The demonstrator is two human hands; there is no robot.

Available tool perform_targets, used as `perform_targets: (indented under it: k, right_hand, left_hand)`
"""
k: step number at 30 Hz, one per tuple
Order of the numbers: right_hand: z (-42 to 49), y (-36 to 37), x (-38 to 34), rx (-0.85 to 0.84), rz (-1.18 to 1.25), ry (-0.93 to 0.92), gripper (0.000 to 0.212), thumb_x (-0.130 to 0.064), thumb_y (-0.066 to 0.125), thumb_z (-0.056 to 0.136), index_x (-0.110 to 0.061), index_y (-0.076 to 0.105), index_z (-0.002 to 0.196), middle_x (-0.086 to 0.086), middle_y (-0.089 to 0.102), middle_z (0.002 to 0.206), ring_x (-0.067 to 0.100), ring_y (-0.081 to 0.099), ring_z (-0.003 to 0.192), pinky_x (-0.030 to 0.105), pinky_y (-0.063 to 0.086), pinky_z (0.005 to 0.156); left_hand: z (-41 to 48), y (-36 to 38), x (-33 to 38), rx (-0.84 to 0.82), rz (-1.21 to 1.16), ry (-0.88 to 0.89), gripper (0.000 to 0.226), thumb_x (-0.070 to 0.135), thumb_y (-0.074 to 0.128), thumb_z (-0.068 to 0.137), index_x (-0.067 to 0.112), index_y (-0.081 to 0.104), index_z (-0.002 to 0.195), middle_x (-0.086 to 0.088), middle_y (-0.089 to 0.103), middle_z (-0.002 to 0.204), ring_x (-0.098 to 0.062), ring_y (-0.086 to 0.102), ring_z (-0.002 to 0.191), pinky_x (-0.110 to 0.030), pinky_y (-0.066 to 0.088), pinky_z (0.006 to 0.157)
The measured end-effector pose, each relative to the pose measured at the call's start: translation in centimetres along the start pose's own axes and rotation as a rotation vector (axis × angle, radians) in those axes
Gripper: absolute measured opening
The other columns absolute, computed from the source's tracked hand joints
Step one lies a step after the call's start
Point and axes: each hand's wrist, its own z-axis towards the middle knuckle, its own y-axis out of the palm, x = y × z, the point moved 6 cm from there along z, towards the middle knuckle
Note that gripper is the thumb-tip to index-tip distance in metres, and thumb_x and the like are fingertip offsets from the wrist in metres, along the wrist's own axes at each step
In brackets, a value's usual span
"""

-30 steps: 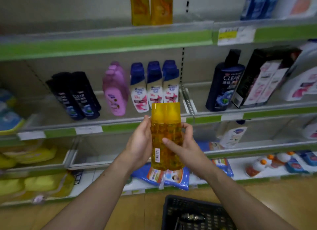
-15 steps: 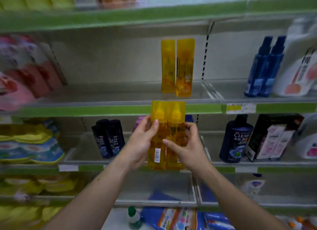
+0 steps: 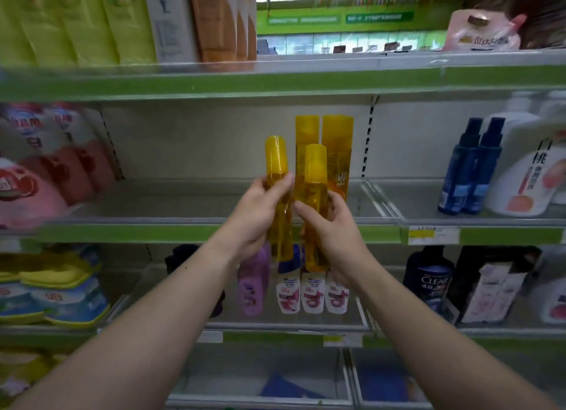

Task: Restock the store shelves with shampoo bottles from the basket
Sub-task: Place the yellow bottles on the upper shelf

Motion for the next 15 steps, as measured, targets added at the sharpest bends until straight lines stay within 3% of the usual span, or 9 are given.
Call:
perform_targets:
  k: [2, 4, 8, 11, 15]
  right_hand:
    - [0.9, -0.1, -0.5, 0.023, 0.012, 0.021, 0.061, -0.022, 0.076, 0.086, -0.021, 0.036, 0.132, 0.004, 0.07, 0.108, 0.007, 0.072, 0.077, 0.025, 0.057, 0.065]
    - [1.7, -0.3, -0.9, 0.057, 0.027, 0.029, 0.061, -0.019, 0.077, 0.086, -0.018, 0.035, 0.129, 0.008, 0.068, 0.106, 0.006, 0.071, 0.067, 0.023, 0.055, 0.058]
    - [2.7, -0.9, -1.6, 0.118, 0.049, 0.017, 0.038, -0.024, 0.068, 0.093, -0.018, 0.047, 0.123, 0.01, 0.069, 0.114, 0.02, 0.072, 0.086, 0.038, 0.06, 0.076]
    - [3.1, -1.8, -1.8, 0.152, 0.072, 0.003, 0.03, -0.026, 0.062, 0.097, -0.016, 0.053, 0.124, 0.008, 0.073, 0.111, 0.024, 0.073, 0.09, 0.04, 0.06, 0.078]
    - [2.9, -3.2, -2.0, 0.202, 0.06, -0.014, 0.022, -0.025, 0.056, 0.1, -0.018, 0.06, 0.12, 0.006, 0.074, 0.11, 0.024, 0.072, 0.095, 0.037, 0.059, 0.079]
  left_hand:
    - [1.1, 0.3, 0.9, -0.042, -0.021, 0.014, 0.035, 0.036, 0.052, 0.101, 0.015, 0.057, 0.129, 0.001, 0.078, 0.097, -0.016, 0.075, 0.091, -0.039, 0.061, 0.073]
    - [2.2, 0.7, 1.5, -0.077, -0.032, 0.003, 0.037, 0.039, 0.05, 0.102, 0.016, 0.057, 0.131, -0.007, 0.075, 0.11, -0.024, 0.073, 0.099, -0.046, 0.061, 0.078]
    - [4.5, 0.5, 2.4, -0.057, 0.04, 0.064, 0.039, 0.035, 0.052, 0.101, 0.009, 0.057, 0.13, -0.011, 0.073, 0.115, -0.026, 0.072, 0.104, -0.046, 0.059, 0.087]
    - [6.3, -0.1, 2.8, 0.013, 0.122, 0.146, 0.042, 0.032, 0.059, 0.097, 0.007, 0.055, 0.131, -0.009, 0.071, 0.117, -0.023, 0.069, 0.107, -0.041, 0.056, 0.093]
    - [8.0, -0.4, 2.7, 0.061, 0.183, 0.197, 0.037, 0.027, 0.059, 0.099, 0.007, 0.056, 0.13, -0.005, 0.071, 0.114, -0.016, 0.07, 0.102, -0.03, 0.058, 0.083]
